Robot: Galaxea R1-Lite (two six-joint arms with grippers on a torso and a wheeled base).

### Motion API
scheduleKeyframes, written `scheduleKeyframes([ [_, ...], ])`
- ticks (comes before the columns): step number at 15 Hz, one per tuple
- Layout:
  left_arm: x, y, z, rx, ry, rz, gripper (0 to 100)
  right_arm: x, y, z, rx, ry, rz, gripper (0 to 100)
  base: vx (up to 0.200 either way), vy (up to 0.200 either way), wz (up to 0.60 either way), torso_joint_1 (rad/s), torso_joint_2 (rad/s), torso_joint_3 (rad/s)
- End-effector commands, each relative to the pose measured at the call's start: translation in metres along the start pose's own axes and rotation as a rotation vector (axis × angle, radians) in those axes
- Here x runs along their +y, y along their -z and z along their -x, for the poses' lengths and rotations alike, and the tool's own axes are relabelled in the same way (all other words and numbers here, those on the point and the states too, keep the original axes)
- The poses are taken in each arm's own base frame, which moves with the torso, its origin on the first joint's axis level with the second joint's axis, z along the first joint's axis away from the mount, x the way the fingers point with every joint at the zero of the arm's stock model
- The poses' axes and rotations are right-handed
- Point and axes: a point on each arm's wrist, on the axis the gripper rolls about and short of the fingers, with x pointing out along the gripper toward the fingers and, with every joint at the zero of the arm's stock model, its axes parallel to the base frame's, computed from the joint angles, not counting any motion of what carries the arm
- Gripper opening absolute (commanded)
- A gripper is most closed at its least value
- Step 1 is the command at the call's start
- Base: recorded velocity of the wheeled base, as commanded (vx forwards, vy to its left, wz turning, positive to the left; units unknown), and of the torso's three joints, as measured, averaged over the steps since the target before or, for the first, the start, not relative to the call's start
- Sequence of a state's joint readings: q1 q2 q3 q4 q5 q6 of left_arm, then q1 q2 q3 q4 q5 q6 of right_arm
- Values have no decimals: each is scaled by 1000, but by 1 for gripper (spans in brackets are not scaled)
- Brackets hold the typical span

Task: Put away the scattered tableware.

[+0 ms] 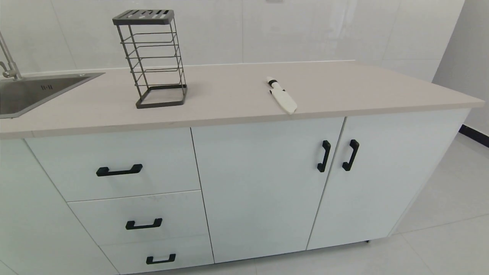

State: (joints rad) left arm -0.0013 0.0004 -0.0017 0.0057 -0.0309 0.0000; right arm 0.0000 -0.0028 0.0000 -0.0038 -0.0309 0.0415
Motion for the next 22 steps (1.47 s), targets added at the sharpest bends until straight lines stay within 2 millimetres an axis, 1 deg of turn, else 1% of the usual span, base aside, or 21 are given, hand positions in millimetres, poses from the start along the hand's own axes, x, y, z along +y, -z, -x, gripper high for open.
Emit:
scheduleKeyframes([
  [1,0,0,0,0,0,0,100,0,0,0,0,0,0,0,0,0,0,110,-540,-290],
  [14,0,0,0,0,-1,3,100,0,0,0,2,0,2,0,0,0,0,201,-491,-279],
  [22,0,0,0,0,-5,8,100,0,0,0,2,0,2,0,0,0,0,238,-522,-281],
])
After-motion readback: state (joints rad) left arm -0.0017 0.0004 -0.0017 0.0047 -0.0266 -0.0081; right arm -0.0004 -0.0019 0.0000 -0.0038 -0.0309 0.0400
